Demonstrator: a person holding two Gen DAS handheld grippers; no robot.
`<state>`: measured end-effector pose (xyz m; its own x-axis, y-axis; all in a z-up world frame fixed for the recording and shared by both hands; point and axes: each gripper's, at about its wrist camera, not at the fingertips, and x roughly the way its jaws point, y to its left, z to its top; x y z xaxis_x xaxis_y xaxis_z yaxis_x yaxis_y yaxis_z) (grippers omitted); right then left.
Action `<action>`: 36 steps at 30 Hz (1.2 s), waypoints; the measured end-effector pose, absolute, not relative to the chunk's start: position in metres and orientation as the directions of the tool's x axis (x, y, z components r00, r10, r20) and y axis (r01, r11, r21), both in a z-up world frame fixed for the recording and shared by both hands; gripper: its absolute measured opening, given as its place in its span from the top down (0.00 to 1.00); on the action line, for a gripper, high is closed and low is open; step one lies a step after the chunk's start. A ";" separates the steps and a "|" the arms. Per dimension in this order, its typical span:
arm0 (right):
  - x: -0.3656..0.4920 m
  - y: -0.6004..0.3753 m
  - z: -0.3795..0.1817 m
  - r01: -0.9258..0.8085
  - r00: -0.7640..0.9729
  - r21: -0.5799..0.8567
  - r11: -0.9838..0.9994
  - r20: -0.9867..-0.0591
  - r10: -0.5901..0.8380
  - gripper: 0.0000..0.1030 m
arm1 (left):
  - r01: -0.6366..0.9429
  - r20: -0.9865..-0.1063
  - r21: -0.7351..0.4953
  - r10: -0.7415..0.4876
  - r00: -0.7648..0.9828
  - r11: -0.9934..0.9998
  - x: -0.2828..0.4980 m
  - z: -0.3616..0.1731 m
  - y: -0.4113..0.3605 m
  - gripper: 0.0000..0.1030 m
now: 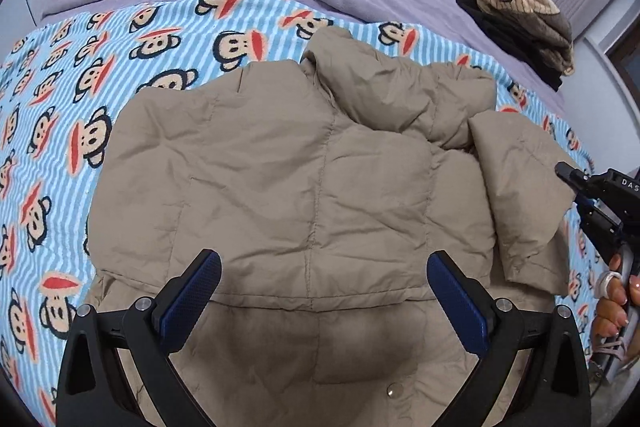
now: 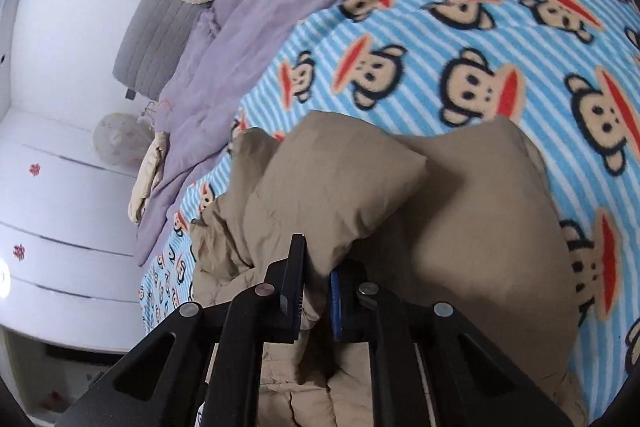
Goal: Fold large clothes
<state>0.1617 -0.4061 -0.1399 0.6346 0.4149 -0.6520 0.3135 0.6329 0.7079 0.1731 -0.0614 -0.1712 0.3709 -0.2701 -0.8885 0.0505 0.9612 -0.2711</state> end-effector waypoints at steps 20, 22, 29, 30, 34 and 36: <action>0.129 -0.305 -0.161 0.114 0.347 0.681 0.724 -0.710 0.613 0.21 | 0.041 -0.714 -0.667 -0.654 0.250 0.744 0.205 -0.199 -0.036 0.00; 0.108 -0.337 -0.171 0.199 0.363 0.704 0.681 -0.699 0.616 0.21 | 0.059 -0.724 -0.659 -0.653 0.223 0.750 0.212 -0.207 -0.047 0.00; 0.063 -0.434 -0.207 0.435 0.538 0.795 0.423 -0.606 0.586 0.21 | 0.083 -0.728 -0.667 -0.671 0.139 0.740 0.232 -0.227 -0.081 0.57; 0.060 -0.441 -0.208 0.444 0.561 0.805 0.394 -0.592 0.579 0.21 | 0.099 -0.713 -0.682 -0.689 0.134 0.725 0.233 -0.225 -0.084 0.85; 0.061 -0.461 -0.213 0.466 0.612 0.822 0.326 -0.566 0.552 0.21 | 0.149 -0.677 -0.690 -0.704 0.214 0.708 0.230 -0.194 -0.078 0.89; 0.067 -0.461 -0.212 0.465 0.621 0.827 0.316 -0.559 0.550 0.21 | 0.150 -0.653 -0.699 -0.710 0.264 0.699 0.225 -0.180 -0.063 0.89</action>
<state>0.0670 -0.4614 -0.2117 0.6207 0.5496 -0.5593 0.4655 0.3157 0.8268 0.2249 -0.0625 -0.1802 0.2642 -0.7098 -0.6530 0.1495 0.6990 -0.6993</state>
